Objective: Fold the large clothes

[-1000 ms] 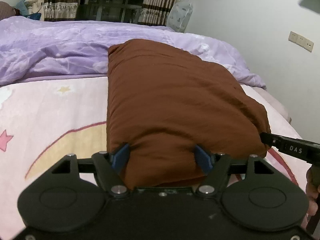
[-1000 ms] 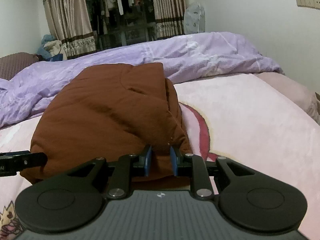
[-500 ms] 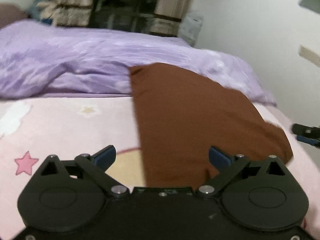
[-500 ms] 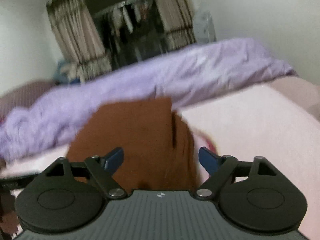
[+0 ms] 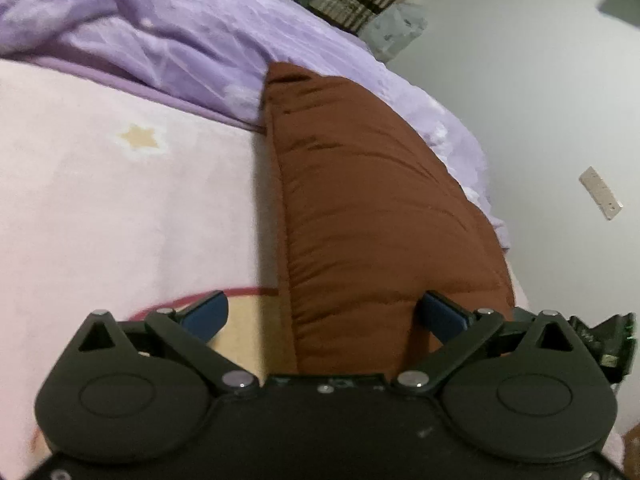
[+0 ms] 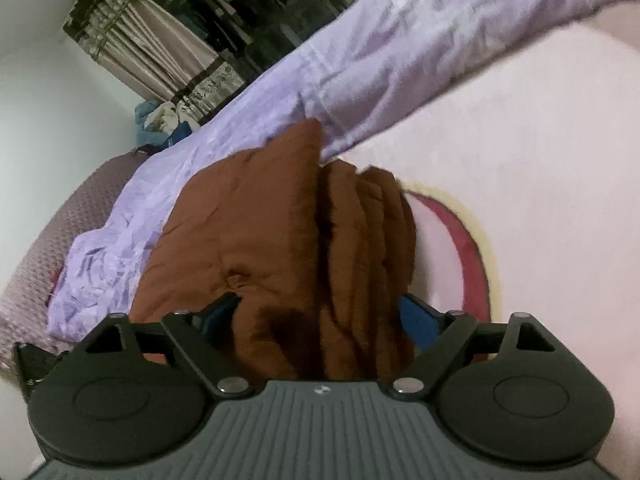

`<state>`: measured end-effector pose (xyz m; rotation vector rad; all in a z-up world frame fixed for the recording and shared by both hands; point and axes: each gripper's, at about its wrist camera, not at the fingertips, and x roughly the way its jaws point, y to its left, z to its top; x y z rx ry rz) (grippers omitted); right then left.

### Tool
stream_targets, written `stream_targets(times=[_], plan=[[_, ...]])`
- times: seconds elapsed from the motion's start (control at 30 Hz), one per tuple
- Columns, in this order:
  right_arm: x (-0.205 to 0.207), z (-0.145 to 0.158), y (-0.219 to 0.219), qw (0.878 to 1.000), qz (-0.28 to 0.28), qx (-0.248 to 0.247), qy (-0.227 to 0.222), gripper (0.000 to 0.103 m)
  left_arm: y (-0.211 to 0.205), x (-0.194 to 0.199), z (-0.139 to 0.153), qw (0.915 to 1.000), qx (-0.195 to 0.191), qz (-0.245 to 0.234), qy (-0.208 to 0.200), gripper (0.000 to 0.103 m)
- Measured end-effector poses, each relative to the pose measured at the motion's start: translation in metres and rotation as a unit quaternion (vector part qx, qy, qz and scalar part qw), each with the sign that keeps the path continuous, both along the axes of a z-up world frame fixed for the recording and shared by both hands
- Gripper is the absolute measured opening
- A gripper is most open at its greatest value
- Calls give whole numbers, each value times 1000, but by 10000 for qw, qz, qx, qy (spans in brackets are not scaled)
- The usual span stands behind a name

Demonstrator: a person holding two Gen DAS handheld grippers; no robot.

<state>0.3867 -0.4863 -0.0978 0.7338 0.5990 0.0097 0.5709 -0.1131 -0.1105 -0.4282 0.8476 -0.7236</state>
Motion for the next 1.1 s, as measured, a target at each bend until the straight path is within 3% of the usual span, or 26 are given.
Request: stream_targets(times=[0.23,0.43,0.97,1.1], plan=[[7,-31,-20,9959,226,872,-47,103,-13,22,-18,9968,-474,-377,513,103],[14,-31,-24,9952,364,881,-220,103,-29,36,-31,9919,-806,-626,751,103],[39,-28,-23,9930,665,937,-284,102,-58,63,-24,9896,-577,-1069,777,103],[34,-30,-22,9916,587,1097,-348,87,-58,57,-20,9905,-551,-1088,639,99]])
